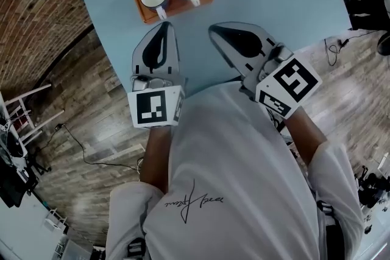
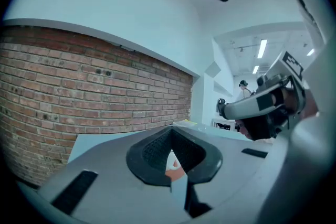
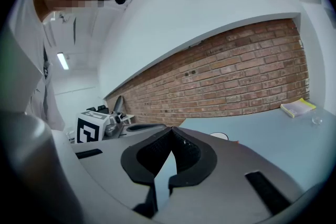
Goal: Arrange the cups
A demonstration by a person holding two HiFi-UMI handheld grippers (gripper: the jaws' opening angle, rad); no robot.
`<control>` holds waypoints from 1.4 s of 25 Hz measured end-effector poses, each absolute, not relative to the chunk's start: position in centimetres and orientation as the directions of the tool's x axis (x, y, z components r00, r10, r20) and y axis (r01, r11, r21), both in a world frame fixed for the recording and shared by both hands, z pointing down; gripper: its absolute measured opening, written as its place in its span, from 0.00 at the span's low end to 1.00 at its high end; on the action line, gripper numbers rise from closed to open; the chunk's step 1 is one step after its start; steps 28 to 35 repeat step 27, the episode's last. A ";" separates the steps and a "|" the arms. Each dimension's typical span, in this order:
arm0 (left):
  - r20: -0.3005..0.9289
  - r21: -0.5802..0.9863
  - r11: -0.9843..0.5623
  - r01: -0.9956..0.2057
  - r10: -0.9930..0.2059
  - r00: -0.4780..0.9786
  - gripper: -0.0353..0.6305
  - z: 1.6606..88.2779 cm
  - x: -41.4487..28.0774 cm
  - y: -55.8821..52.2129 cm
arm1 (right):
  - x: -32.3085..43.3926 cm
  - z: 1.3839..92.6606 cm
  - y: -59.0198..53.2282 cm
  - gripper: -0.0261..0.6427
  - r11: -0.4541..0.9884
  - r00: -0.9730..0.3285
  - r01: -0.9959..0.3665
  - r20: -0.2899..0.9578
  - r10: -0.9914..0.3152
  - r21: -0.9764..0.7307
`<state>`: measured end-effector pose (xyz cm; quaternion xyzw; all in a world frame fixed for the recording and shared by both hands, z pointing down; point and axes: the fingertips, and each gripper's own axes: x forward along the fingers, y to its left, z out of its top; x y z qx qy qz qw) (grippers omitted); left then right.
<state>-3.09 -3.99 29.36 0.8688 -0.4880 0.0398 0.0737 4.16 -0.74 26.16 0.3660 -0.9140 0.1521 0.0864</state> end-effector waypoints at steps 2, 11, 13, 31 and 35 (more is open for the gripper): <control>0.157 0.068 -0.516 -0.854 -0.840 0.520 0.07 29.3 -3.4 -4.1 | 4.2 25.9 -0.9 0.07 0.695 -0.724 -0.688 0.274 -0.633 -0.210; 0.120 0.115 -0.529 -0.841 -0.833 0.540 0.07 27.6 -4.8 -4.6 | 3.4 24.4 -1.0 0.07 0.770 -0.792 -0.603 0.270 -0.547 -0.208; 0.115 0.114 -0.533 -0.839 -0.831 0.544 0.07 27.4 -5.0 -4.6 | 3.3 24.5 -1.0 0.07 0.776 -0.798 -0.595 0.273 -0.537 -0.211; 0.110 0.159 -0.548 -0.821 -0.817 0.566 0.07 27.6 -4.4 -4.0 | 3.9 25.3 -0.4 0.07 0.772 -0.794 -0.597 0.295 -0.531 -0.217; 0.110 0.159 -0.548 -0.821 -0.817 0.566 0.07 27.6 -4.4 -4.0 | 3.9 25.3 -0.4 0.07 0.772 -0.794 -0.597 0.295 -0.531 -0.217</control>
